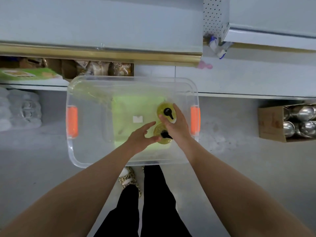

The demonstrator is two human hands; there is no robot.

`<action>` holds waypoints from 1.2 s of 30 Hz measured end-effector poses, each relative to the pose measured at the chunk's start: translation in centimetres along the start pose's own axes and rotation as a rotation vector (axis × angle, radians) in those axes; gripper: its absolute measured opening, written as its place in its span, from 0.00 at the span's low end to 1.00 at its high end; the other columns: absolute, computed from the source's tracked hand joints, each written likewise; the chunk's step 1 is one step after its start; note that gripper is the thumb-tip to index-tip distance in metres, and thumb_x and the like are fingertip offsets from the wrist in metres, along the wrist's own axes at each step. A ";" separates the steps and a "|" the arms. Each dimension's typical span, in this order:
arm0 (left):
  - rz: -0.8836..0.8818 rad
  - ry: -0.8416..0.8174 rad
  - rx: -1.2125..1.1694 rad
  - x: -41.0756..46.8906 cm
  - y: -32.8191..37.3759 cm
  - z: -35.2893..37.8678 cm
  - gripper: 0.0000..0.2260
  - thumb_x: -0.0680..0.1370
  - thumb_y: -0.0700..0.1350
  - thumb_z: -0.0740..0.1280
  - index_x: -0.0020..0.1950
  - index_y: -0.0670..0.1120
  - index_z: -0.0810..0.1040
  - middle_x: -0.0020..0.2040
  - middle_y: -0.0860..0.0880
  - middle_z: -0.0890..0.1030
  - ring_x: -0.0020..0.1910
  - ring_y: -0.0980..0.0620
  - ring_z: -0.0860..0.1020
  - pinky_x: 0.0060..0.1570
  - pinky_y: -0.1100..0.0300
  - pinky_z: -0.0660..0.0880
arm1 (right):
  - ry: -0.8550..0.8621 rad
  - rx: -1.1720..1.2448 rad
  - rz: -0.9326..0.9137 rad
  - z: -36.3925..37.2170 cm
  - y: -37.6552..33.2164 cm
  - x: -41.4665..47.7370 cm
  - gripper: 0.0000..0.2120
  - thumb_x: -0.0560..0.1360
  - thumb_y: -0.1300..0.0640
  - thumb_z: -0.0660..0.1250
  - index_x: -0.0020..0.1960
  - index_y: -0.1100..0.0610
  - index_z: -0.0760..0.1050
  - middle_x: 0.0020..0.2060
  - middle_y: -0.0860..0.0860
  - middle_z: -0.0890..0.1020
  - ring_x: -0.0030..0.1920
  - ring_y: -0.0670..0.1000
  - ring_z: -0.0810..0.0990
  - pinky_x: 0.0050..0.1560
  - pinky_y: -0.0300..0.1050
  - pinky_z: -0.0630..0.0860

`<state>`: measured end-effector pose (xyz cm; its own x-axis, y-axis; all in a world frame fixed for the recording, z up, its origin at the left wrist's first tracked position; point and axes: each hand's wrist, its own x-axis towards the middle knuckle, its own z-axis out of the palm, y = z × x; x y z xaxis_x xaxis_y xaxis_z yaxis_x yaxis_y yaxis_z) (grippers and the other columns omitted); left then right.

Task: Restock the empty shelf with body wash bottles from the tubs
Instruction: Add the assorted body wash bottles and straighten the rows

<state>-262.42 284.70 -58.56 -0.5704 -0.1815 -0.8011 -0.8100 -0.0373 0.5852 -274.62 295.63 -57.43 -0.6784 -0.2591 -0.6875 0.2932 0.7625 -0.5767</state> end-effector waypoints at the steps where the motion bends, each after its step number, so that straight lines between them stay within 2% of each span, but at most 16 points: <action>1: 0.001 0.005 -0.003 0.2 -0.1 0.3 0.31 0.72 0.57 0.74 0.73 0.64 0.66 0.72 0.56 0.71 0.70 0.53 0.70 0.67 0.52 0.69 | -0.002 -0.011 -0.028 0.1 -0.1 0.5 0.38 0.74 0.39 0.70 0.78 0.42 0.58 0.75 0.45 0.66 0.75 0.50 0.65 0.73 0.51 0.64; 5: -0.002 0.033 -0.045 0.5 -0.4 1.7 0.32 0.72 0.56 0.75 0.73 0.61 0.67 0.71 0.56 0.72 0.69 0.53 0.71 0.66 0.54 0.68 | 0.014 -0.090 -0.076 0.0 -0.1 1.9 0.32 0.76 0.42 0.69 0.77 0.42 0.62 0.71 0.48 0.72 0.71 0.52 0.70 0.68 0.46 0.67; 10: -0.002 0.051 -0.067 0.9 -0.5 2.0 0.30 0.72 0.56 0.75 0.71 0.60 0.68 0.71 0.55 0.72 0.68 0.53 0.72 0.66 0.54 0.68 | 0.000 -0.092 -0.149 0.3 -0.5 2.5 0.32 0.75 0.42 0.71 0.75 0.45 0.65 0.69 0.46 0.73 0.69 0.51 0.71 0.63 0.41 0.65; 13: 0.000 0.055 -0.072 1.1 -0.4 2.3 0.31 0.71 0.56 0.75 0.71 0.59 0.68 0.70 0.56 0.72 0.68 0.53 0.72 0.66 0.54 0.68 | -0.054 -0.118 -0.184 0.6 -0.4 3.1 0.33 0.74 0.43 0.71 0.76 0.43 0.63 0.70 0.49 0.70 0.71 0.51 0.69 0.63 0.43 0.64; 17: -0.005 0.049 -0.094 1.5 -0.6 2.6 0.33 0.70 0.57 0.76 0.71 0.59 0.67 0.68 0.58 0.74 0.67 0.55 0.72 0.68 0.51 0.69 | -0.091 -0.127 -0.238 0.6 0.1 3.7 0.33 0.75 0.45 0.72 0.76 0.44 0.63 0.73 0.47 0.68 0.73 0.50 0.67 0.70 0.46 0.64; 21: -0.029 0.032 -0.077 1.9 -0.8 2.5 0.34 0.69 0.58 0.76 0.72 0.60 0.66 0.68 0.58 0.73 0.68 0.56 0.71 0.68 0.52 0.68 | -0.101 -0.099 -0.248 0.3 -0.8 4.2 0.29 0.76 0.44 0.70 0.74 0.45 0.67 0.70 0.44 0.73 0.70 0.48 0.70 0.66 0.41 0.65; 25: -0.032 0.002 -0.070 2.2 -0.7 2.6 0.39 0.64 0.64 0.76 0.73 0.62 0.65 0.68 0.59 0.74 0.68 0.56 0.71 0.69 0.51 0.68 | -0.109 0.059 -0.197 -0.6 -2.0 4.6 0.29 0.71 0.42 0.74 0.70 0.45 0.73 0.67 0.42 0.77 0.68 0.45 0.73 0.71 0.48 0.69; 28: -0.032 -0.039 -0.057 2.5 -0.6 2.5 0.46 0.58 0.68 0.75 0.73 0.66 0.63 0.70 0.59 0.71 0.70 0.56 0.68 0.70 0.49 0.67 | -0.172 0.246 -0.179 -1.7 -3.0 4.2 0.27 0.69 0.45 0.77 0.66 0.48 0.77 0.61 0.44 0.81 0.65 0.44 0.77 0.68 0.48 0.73; 30: -0.041 -0.085 -0.045 2.5 -0.4 2.3 0.45 0.60 0.65 0.78 0.73 0.69 0.60 0.72 0.58 0.68 0.71 0.56 0.66 0.71 0.50 0.65 | -0.227 0.389 -0.153 -2.6 -3.9 3.8 0.25 0.69 0.48 0.77 0.64 0.52 0.79 0.56 0.47 0.84 0.60 0.45 0.81 0.66 0.48 0.74; 33: -0.027 -0.093 -0.023 2.9 0.0 2.1 0.41 0.65 0.59 0.79 0.73 0.68 0.62 0.71 0.58 0.67 0.70 0.55 0.65 0.68 0.56 0.66 | -0.311 0.561 -0.112 -3.6 -5.3 3.4 0.22 0.70 0.46 0.74 0.59 0.58 0.81 0.52 0.51 0.85 0.56 0.50 0.82 0.64 0.56 0.76; 36: 0.025 -0.074 -0.086 2.8 1.0 2.0 0.40 0.60 0.58 0.80 0.70 0.61 0.70 0.64 0.60 0.74 0.65 0.54 0.71 0.62 0.58 0.70 | -0.396 0.676 -0.036 -4.0 -6.7 3.2 0.36 0.64 0.37 0.78 0.62 0.61 0.80 0.57 0.58 0.83 0.61 0.58 0.81 0.59 0.55 0.77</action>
<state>-265.08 286.13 -60.48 -0.6017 -0.1105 -0.7911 -0.7823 -0.1181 0.6116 -281.48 292.07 -53.98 -0.4415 -0.5659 -0.6962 0.7082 0.2566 -0.6577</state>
